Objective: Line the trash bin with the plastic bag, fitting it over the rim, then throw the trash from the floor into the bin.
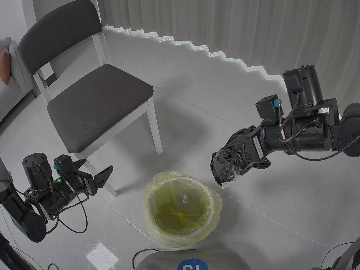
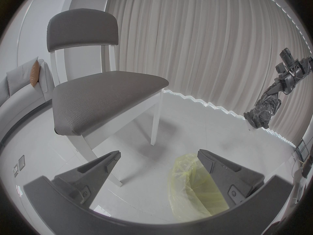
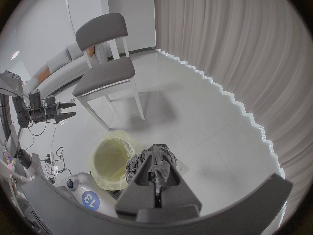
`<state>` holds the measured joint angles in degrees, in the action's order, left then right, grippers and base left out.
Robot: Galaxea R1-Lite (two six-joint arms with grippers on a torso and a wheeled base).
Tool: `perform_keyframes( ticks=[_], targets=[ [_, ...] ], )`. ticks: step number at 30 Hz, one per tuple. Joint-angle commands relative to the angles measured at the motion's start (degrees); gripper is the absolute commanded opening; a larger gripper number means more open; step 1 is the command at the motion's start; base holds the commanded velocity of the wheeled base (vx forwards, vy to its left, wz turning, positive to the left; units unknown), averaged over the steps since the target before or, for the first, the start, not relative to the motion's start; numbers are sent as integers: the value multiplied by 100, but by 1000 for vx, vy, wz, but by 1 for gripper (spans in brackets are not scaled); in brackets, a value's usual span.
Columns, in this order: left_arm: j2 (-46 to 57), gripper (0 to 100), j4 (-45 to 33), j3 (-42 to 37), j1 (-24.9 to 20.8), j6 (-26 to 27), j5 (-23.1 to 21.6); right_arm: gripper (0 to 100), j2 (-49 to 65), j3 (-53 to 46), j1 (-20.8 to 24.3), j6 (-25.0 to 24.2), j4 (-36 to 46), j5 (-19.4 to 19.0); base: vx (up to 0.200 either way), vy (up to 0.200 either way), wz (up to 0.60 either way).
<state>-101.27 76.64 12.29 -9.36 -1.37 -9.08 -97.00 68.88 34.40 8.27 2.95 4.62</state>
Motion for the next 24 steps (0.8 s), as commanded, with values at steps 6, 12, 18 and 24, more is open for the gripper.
perform_keyframes(
  ticks=[6,12,18,24],
  targets=[
    [485,100,-114,-77,-39,-48,-15,0,-267,3,322,0,-84,57,0,0,0],
    [705,100,-114,-271,-57,-83,-120,0,-645,73,603,0,-330,65,0,0,0],
    [740,100,-88,-367,-57,-233,-217,0,-944,144,840,0,-374,65,0,0,0],
    [784,100,-44,-447,-154,-312,-199,0,-1277,240,946,0,-409,109,0,0,0]
  ],
)
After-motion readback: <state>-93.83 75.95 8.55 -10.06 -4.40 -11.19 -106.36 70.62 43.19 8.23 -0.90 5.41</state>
